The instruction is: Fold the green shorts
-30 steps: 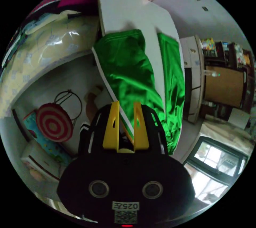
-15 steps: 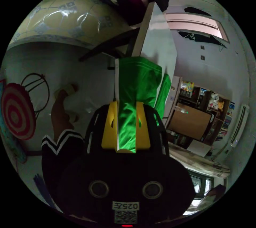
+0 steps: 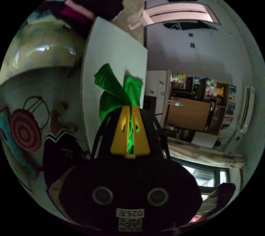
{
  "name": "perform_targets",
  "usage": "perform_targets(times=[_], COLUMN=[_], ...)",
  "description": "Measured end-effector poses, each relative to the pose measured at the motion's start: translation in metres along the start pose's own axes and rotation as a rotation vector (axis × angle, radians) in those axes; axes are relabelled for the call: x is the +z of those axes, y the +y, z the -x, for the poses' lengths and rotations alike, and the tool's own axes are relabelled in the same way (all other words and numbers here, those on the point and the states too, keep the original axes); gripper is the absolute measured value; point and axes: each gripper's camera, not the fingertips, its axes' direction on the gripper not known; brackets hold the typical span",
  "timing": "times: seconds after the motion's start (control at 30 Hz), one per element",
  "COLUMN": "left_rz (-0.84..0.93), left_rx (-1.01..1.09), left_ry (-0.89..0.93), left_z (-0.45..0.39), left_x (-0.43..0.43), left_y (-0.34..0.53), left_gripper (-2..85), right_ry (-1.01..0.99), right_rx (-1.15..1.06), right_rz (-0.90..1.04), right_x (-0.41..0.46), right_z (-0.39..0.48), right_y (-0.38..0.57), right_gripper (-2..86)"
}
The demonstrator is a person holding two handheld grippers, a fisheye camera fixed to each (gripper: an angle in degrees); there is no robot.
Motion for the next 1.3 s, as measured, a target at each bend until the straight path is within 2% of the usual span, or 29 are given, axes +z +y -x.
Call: perform_targets(times=[0.1, 0.2, 0.3, 0.43, 0.57, 0.63, 0.7, 0.8, 0.87, 1.03, 1.2, 1.3], left_rz=[-0.040, -0.037, -0.032, -0.054, 0.044, 0.085, 0.154, 0.253, 0.244, 0.250, 0.208, 0.212], left_rx=[0.167, 0.184, 0.180, 0.219, 0.325, 0.375, 0.429, 0.483, 0.531, 0.534, 0.481, 0.443], left_ry=[-0.166, -0.246, -0.268, -0.263, -0.233, -0.303, -0.478, -0.589, -0.643, -0.593, -0.424, -0.457], left_z=[-0.055, -0.065, -0.069, -0.098, -0.141, -0.152, -0.155, -0.150, -0.155, -0.172, -0.173, -0.156], left_x=[-0.014, -0.020, -0.027, -0.020, 0.076, 0.145, 0.251, 0.359, 0.393, 0.413, 0.390, 0.430], left_y=[0.001, 0.010, 0.024, 0.027, -0.003, -0.016, -0.028, -0.026, -0.019, -0.011, -0.009, -0.024], left_gripper=[-1.2, -1.2, -1.2, -1.2, -1.3, -1.2, -1.1, -1.0, -1.0, -1.0, -1.0, -1.0], right_ry=[0.059, 0.095, 0.109, 0.142, 0.184, 0.207, 0.250, 0.284, 0.273, 0.227, 0.155, 0.094], right_rx=[-0.046, 0.060, 0.145, 0.146, 0.070, 0.061, 0.079, 0.125, 0.146, 0.143, 0.184, 0.204], right_rz=[0.011, 0.025, 0.020, 0.003, 0.014, 0.041, 0.058, 0.077, 0.066, 0.053, -0.036, -0.065], right_x=[-0.012, -0.014, -0.018, -0.020, 0.005, 0.027, 0.061, 0.092, 0.096, 0.079, 0.050, 0.058], right_z=[0.018, -0.007, -0.028, -0.023, -0.011, -0.018, -0.043, -0.070, -0.073, -0.054, -0.047, -0.061], right_y=[0.011, 0.029, 0.054, 0.062, 0.017, -0.015, -0.057, -0.094, -0.103, -0.089, -0.049, -0.057], right_gripper=[-0.3, -0.3, -0.3, -0.2, -0.1, -0.1, -0.2, -0.2, -0.2, -0.2, 0.2, 0.8])
